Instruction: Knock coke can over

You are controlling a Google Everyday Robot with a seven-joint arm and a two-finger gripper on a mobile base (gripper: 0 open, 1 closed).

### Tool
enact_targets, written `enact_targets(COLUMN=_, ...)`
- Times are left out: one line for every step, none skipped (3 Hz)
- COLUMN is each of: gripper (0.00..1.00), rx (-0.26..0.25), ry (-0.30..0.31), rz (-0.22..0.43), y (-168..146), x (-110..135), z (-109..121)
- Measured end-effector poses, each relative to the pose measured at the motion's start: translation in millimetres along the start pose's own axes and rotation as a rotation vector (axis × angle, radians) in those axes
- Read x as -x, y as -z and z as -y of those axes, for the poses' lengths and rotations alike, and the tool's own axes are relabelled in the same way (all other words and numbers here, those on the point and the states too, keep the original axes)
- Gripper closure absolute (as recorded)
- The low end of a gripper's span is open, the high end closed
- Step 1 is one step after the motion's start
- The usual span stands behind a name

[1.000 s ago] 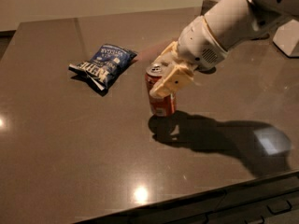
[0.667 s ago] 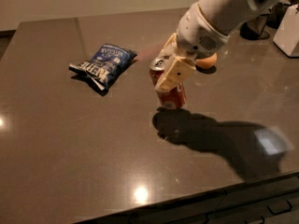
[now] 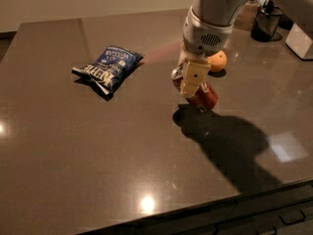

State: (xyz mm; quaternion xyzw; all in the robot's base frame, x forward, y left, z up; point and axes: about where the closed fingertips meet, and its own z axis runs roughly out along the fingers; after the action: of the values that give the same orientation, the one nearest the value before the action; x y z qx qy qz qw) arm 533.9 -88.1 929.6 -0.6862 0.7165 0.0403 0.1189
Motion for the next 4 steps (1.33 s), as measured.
enact_targets(gripper=0.84, rx=0.02, ry=0.009, rz=-0.096, y=-9, x=-15, z=7)
enact_targets(gripper=0.61, rx=0.044, ry=0.021, rz=-0.157, y=-19, x=-23, z=11)
enact_targets(gripper=0.38, rx=0.067, ry=0.032, rz=-0.194, y=-30, x=-30, z=10)
enact_targets(gripper=0.15, rx=0.087, ry=0.036, rz=-0.217, y=-39, x=-36, z=8)
